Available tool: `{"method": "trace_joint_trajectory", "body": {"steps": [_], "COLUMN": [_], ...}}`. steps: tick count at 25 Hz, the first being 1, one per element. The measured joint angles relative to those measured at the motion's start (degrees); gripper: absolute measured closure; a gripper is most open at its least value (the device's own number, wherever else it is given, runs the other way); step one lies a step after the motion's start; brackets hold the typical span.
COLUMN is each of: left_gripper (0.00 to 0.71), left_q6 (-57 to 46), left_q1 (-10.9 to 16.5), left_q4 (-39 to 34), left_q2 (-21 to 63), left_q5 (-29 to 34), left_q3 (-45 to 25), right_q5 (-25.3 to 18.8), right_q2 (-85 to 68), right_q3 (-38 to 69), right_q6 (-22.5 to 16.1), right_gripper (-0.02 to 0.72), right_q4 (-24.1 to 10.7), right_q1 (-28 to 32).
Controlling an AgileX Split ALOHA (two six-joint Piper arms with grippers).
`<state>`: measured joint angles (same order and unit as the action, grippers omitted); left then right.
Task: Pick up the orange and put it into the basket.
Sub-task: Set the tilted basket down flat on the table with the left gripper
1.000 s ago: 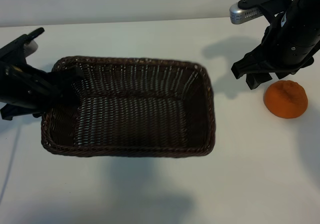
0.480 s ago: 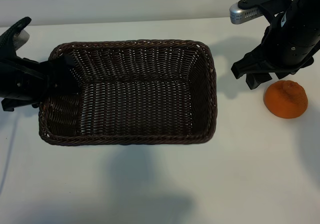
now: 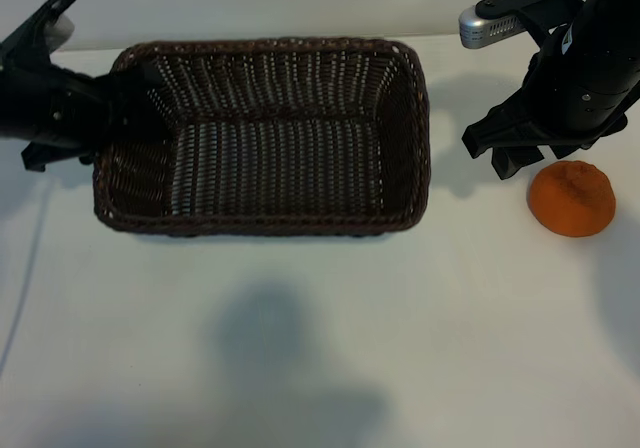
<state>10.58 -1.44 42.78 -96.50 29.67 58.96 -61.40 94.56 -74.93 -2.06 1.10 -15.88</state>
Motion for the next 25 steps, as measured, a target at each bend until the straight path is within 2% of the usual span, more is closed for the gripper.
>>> {"method": "trace_joint_trajectory", "body": {"steps": [3, 11, 25], "left_gripper": [0.391, 0.391, 0.391], "left_q6": [0.0, -1.3, -2.6], "left_q1": [-1.0, -6.4, -8.4], "left_q4": [1.4, 2.3, 3.0], "left_q2": [-1.8, -7.3, -14.3], "left_q5": [-0.3, -2.6, -3.5], "left_q3": [1.9, 5.8, 11.5], "right_q5": [0.0, 0.0, -0.1], "right_q2": [0.0, 0.0, 0.0], "right_q3": [0.0, 0.0, 0.0], "right_q6": [-0.1, -0.1, 0.0], "right_gripper": [0.156, 0.156, 0.156], "right_q4": [0.0, 0.0, 0.0], "right_q1": [0.0, 0.0, 0.0]}}
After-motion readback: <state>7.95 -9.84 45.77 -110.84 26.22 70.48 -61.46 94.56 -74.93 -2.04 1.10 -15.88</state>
